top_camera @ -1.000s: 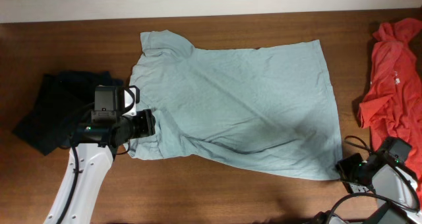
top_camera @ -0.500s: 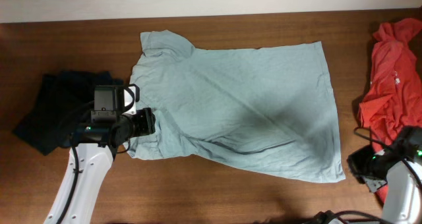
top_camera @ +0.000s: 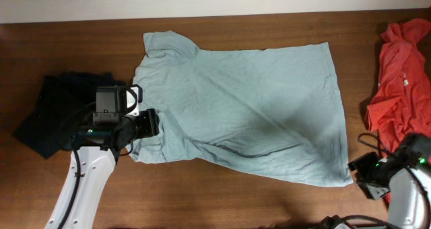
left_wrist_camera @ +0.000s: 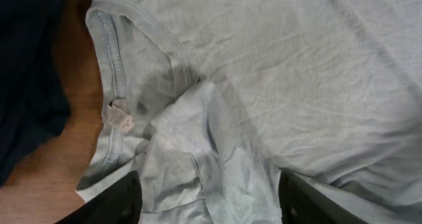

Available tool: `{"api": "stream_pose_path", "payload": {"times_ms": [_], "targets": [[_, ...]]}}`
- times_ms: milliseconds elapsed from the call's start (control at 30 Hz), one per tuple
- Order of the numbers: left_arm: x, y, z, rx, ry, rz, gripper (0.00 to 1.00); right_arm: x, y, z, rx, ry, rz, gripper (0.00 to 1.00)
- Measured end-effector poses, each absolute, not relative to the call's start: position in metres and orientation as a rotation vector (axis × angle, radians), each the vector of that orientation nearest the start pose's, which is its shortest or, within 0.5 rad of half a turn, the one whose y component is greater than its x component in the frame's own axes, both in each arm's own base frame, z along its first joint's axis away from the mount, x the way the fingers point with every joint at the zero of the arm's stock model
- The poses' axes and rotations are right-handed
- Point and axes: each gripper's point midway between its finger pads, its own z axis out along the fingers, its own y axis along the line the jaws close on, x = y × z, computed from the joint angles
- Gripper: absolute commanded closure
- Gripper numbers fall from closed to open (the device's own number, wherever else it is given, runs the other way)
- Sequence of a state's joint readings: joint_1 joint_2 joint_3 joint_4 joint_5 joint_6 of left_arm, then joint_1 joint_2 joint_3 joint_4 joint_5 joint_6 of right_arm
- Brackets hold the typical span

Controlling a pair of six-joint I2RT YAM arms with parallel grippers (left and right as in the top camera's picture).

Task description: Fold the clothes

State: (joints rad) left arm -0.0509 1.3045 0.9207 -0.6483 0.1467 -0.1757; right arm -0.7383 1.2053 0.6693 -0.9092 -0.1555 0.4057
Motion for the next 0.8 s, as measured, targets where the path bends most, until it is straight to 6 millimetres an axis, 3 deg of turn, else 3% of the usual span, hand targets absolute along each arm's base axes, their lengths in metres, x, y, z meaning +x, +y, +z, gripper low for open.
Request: {"api": "stream_pose_path", "payload": {"times_ms": [167, 333, 467, 800], "targets": [[0.324, -0.042, 0.123, -0.110, 2.607, -0.272, 0.32, 0.155, -0.105, 0.010, 1.662, 2.530, 0.215, 0.44], [0.324, -0.042, 0.123, -0.109, 2.607, -0.272, 0.32, 0.154, -0.104, 0.001, 1.688, 2.537, 0.221, 0.45], [0.324, -0.042, 0.123, -0.109, 2.607, -0.272, 0.32, 0.156, -0.107, -0.002, 1.696, 2.533, 0.214, 0.53], [0.324, -0.042, 0.123, -0.109, 2.607, -0.272, 0.32, 0.165, -0.118, -0.004, 1.681, 2.468, 0.180, 0.82]]}}
